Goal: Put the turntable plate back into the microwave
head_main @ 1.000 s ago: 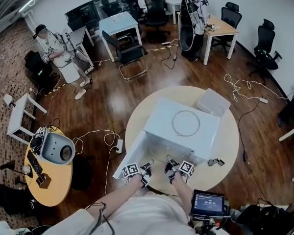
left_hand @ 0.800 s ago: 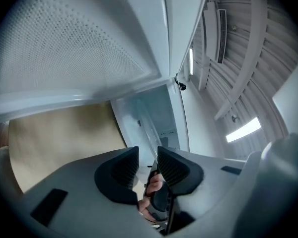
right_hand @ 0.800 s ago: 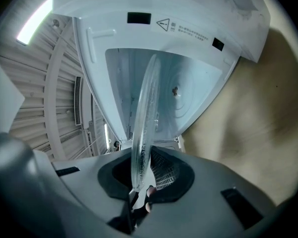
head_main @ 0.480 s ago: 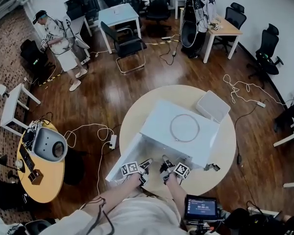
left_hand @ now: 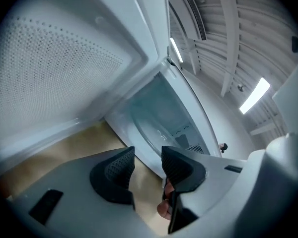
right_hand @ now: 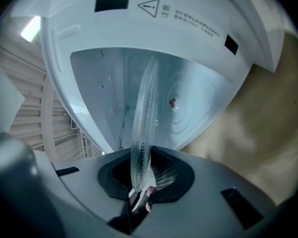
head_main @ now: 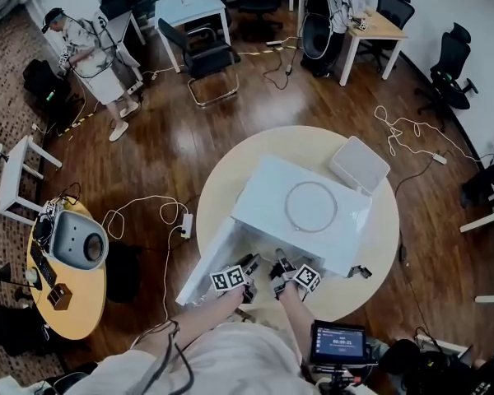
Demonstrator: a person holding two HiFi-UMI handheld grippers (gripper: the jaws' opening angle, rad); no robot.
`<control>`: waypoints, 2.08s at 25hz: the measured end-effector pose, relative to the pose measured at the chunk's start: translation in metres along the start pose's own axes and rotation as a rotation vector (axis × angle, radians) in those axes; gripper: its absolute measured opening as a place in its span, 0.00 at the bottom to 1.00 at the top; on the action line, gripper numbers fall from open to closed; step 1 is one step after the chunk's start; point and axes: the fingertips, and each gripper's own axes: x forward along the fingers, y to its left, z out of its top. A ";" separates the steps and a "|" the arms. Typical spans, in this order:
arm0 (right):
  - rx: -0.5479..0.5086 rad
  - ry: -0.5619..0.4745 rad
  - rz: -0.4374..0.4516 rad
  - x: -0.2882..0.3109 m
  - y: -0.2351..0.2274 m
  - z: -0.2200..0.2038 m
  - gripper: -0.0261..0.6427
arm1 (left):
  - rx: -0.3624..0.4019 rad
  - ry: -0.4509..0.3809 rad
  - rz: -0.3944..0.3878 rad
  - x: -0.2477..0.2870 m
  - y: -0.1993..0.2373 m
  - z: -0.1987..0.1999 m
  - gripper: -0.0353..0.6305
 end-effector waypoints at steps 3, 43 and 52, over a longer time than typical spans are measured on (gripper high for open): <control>-0.003 -0.015 0.004 -0.001 -0.004 0.002 0.10 | 0.019 0.002 0.022 0.004 0.002 -0.002 0.28; -0.065 -0.154 -0.008 0.064 -0.034 0.039 0.10 | 0.202 0.138 0.076 0.099 0.021 0.028 0.32; -0.026 -0.152 -0.014 0.067 -0.052 0.048 0.10 | 0.269 0.190 0.073 0.119 0.018 0.027 0.32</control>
